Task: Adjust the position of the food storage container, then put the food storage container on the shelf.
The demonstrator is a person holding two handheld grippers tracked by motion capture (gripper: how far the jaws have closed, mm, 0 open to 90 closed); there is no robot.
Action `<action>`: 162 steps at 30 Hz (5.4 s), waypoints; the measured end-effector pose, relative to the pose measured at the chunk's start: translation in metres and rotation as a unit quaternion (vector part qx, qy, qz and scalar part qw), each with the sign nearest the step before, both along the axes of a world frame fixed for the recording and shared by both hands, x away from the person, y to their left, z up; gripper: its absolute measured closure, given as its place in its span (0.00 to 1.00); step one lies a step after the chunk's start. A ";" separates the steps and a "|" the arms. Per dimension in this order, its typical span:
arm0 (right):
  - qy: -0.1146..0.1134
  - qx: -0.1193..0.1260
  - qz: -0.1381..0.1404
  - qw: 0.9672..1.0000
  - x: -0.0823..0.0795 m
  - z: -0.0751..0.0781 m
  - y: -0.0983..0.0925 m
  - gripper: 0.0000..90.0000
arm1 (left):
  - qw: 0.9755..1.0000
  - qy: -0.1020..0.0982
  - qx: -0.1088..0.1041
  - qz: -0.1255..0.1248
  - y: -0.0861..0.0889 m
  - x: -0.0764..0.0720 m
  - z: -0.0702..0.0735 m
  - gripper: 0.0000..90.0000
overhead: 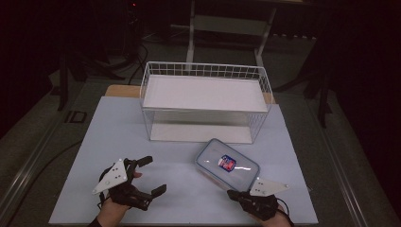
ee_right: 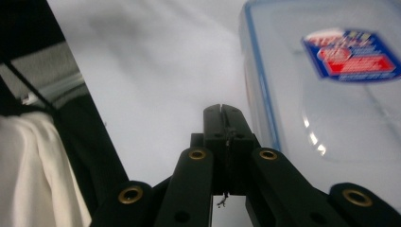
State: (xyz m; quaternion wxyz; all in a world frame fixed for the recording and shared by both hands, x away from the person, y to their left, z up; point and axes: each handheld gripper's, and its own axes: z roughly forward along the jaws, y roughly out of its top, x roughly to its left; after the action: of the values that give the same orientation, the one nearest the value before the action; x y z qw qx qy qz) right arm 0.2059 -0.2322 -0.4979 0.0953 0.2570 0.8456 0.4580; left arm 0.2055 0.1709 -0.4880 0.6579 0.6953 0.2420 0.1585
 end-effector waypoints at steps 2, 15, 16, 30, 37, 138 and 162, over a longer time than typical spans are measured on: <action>0.002 -0.025 -0.003 1.000 0.000 -0.004 0.002 1.00 | 1.000 0.001 0.001 0.001 0.000 0.000 0.000 0.00; 0.001 -0.054 -0.033 0.998 0.006 -0.005 -0.011 1.00 | 1.000 0.001 0.005 -0.005 -0.003 0.000 -0.001 0.00; 0.000 -0.050 -0.032 0.998 0.008 -0.005 -0.013 1.00 | 1.000 0.000 0.005 -0.004 -0.003 0.000 -0.001 0.00; 0.007 -0.047 -0.065 0.997 0.022 -0.005 -0.039 1.00 | 1.000 0.003 0.006 -0.006 -0.005 0.000 -0.001 0.00; -0.005 -0.065 -0.085 0.994 0.025 -0.003 -0.045 1.00 | 1.000 0.003 0.007 -0.005 -0.004 0.000 -0.001 0.00; -0.063 0.087 -0.055 0.993 0.075 0.045 -0.001 0.12 | 0.999 0.010 0.042 0.010 -0.009 0.007 0.027 0.00; -0.027 0.085 -0.056 0.994 0.100 0.056 0.008 0.14 | 0.978 0.198 0.053 0.049 -0.019 0.073 0.033 0.00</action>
State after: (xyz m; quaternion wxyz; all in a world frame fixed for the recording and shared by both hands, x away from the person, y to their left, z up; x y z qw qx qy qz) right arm 0.3056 -0.2243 -0.4415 0.1220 0.2987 0.7851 0.5286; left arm 0.2789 0.1517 -0.4554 0.5504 0.7344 0.3922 0.0625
